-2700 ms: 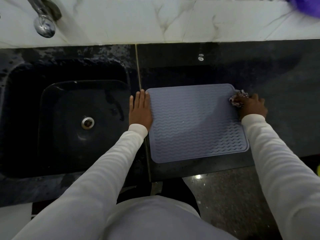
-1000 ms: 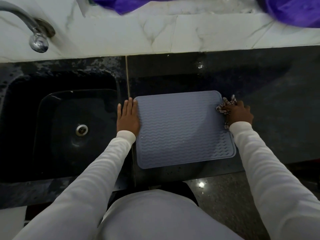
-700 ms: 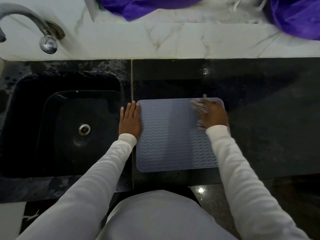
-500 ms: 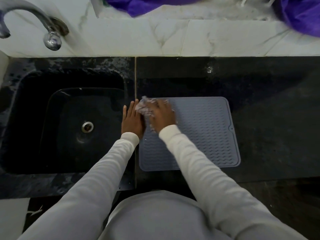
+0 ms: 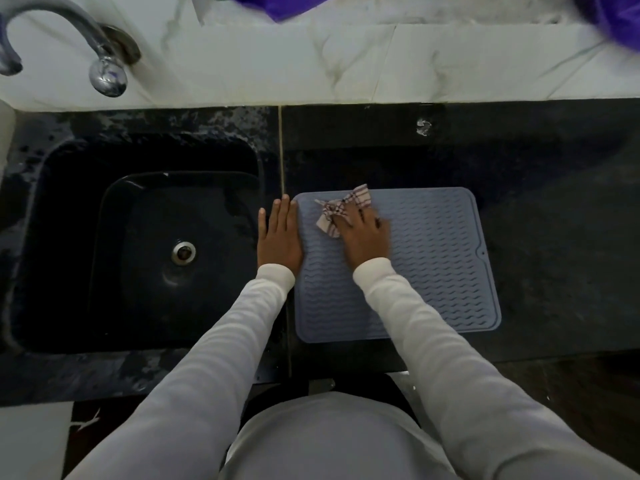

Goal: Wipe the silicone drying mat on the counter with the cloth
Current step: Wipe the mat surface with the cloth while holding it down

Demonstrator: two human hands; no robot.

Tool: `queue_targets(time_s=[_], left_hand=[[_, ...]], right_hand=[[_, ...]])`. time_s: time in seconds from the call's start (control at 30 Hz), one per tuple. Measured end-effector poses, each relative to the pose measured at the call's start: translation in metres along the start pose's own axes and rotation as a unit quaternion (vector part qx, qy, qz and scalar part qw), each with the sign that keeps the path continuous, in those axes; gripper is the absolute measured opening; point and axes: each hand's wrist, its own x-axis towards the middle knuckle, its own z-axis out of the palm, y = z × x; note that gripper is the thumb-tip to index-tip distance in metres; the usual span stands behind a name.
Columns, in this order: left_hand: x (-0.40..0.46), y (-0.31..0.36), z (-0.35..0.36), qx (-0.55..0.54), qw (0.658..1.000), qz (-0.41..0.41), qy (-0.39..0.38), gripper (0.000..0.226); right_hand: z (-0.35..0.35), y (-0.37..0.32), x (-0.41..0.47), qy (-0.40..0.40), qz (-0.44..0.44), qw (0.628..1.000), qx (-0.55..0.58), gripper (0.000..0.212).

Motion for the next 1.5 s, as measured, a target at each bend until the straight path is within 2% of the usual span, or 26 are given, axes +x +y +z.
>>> queue_targets(time_s=[0.13,0.53,0.67,0.77,0.83,0.93,1.0,1.13,1.23,1.3,1.4,1.5], left_hand=[[0.0,0.0,0.0,-0.027,1.0,-0.005,0.011,0.061],[-0.001,0.003,-0.002,-0.016,1.0,-0.006,0.014,0.064],[0.0,0.004,-0.001,-0.026,0.999,-0.009,0.018,0.063],[0.0,0.004,-0.001,-0.031,0.999,-0.01,0.02,0.062],[0.0,0.005,-0.002,-0.034,0.999,-0.009,0.022,0.059],[-0.001,0.005,-0.004,-0.05,0.998,-0.009,0.025,0.055],[-0.001,0.005,-0.005,-0.062,0.998,-0.006,0.028,0.054],[0.0,0.004,-0.006,-0.073,0.997,0.0,0.02,0.055],[0.0,-0.001,-0.002,-0.049,0.999,0.012,0.009,0.067],[-0.001,-0.004,0.001,-0.025,1.0,0.014,0.007,0.07],[-0.002,-0.003,0.0,-0.013,1.0,0.013,0.0,0.07],[-0.001,-0.003,-0.002,-0.01,1.0,0.01,-0.006,0.071]], right_hand=[[0.003,0.049,0.001,-0.023,0.05,0.998,0.009,0.044],[0.003,0.216,-0.017,-0.007,0.24,0.971,0.019,0.041],[0.001,0.226,-0.012,-0.005,0.262,0.965,0.021,0.042],[-0.005,0.222,-0.005,-0.019,0.273,0.96,0.064,0.043],[-0.018,0.221,-0.003,-0.022,0.262,0.956,0.128,0.045],[-0.043,0.199,-0.003,0.053,0.197,0.957,0.204,0.047],[-0.06,0.162,-0.008,0.083,0.154,0.954,0.242,0.037],[-0.065,0.054,-0.02,0.046,0.031,0.946,0.318,0.037],[-0.039,-0.023,-0.027,-0.01,-0.064,0.968,0.244,0.047],[-0.02,-0.048,-0.029,-0.016,-0.066,0.985,0.156,0.04],[-0.013,-0.045,-0.026,-0.019,-0.072,0.993,0.093,0.043],[-0.022,-0.032,-0.023,-0.034,-0.088,0.992,0.087,0.053]])
